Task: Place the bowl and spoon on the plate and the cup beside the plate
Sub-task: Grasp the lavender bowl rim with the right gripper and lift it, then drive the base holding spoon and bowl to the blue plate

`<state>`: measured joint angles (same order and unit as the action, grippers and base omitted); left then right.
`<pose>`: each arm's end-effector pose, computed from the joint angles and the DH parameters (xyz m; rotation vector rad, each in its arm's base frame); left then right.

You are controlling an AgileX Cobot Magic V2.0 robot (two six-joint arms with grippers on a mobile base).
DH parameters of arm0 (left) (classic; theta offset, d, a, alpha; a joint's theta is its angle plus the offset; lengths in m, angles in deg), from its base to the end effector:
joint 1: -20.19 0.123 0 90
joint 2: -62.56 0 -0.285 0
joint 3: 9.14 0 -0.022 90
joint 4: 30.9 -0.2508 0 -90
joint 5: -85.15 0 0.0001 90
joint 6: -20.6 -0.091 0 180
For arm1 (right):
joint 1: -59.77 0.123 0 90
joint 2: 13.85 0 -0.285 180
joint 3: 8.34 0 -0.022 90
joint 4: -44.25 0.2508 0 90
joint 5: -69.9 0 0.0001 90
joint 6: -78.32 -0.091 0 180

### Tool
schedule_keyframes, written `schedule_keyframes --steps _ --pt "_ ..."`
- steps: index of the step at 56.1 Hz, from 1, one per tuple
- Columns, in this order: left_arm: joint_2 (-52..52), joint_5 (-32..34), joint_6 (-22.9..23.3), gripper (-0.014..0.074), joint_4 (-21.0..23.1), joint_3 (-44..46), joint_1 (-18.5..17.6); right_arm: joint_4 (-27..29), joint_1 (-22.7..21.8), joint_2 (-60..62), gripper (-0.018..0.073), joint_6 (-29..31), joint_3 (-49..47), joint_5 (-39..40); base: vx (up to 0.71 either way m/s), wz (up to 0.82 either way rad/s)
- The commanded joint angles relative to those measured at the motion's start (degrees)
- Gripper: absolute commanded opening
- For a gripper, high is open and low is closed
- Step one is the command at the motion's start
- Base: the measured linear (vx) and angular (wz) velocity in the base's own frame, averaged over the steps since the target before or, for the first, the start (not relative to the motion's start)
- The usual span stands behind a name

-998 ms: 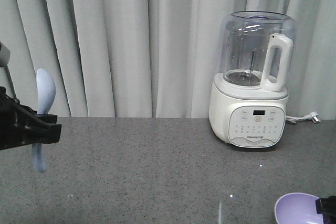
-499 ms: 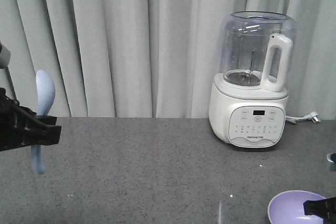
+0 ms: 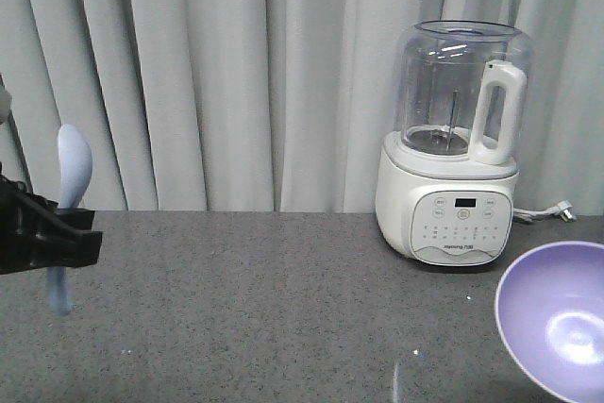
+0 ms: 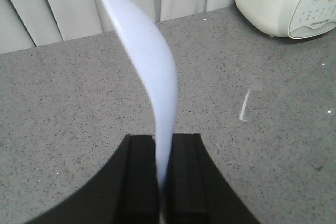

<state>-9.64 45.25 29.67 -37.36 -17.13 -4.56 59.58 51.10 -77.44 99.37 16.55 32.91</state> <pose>0.2161 -0.0924 0.4134 0.3330 2.0730 -0.2291 0.1973 -0.0154 0.3560 -0.0916 2.1619 -0.0008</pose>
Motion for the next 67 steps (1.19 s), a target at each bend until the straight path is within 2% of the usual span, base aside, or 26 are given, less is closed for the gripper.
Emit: schedule_keyframes --steps 1,7,18,24,28,40,45,67 --pt "3.7 5.5 0.3 -0.0003 -0.5 -1.8 -0.3 4.2 -0.2 7.3 -0.001 8.7 -1.4 4.4 0.0 0.0" --pt "7.7 9.9 1.3 -0.0003 -0.5 -8.4 -0.3 9.1 -0.2 13.2 -0.001 13.2 1.9 8.3 0.0 0.0" --pt "19.7 21.4 1.7 -0.0001 -0.5 -21.2 -0.3 23.5 0.9 23.2 -0.0009 23.0 11.9 13.6 0.0 0.0" --pt "26.9 23.6 1.5 0.0 -0.5 -27.2 -0.3 29.4 3.2 27.4 -0.0009 28.4 15.0 13.4 0.0 0.0" --pt "31.7 24.2 1.5 0.0 -0.7 -30.7 -0.3 31.4 4.2 29.4 -0.0009 29.9 16.3 13.5 0.0 0.0" --pt "40.9 28.1 1.5 0.0 -1.1 -35.8 -0.3 31.3 4.3 31.0 -0.0009 30.4 16.7 15.2 0.0 0.0" --pt "41.3 29.0 1.5 0.0 -2.2 -36.0 -0.3 31.3 4.3 31.0 -0.0009 30.4 16.7 15.1 0.0 0.0" --pt "41.3 28.6 1.5 0.0003 -2.0 -36.0 -0.3 31.3 4.3 31.0 -0.0009 30.4 16.7 14.9 0.0 0.0"
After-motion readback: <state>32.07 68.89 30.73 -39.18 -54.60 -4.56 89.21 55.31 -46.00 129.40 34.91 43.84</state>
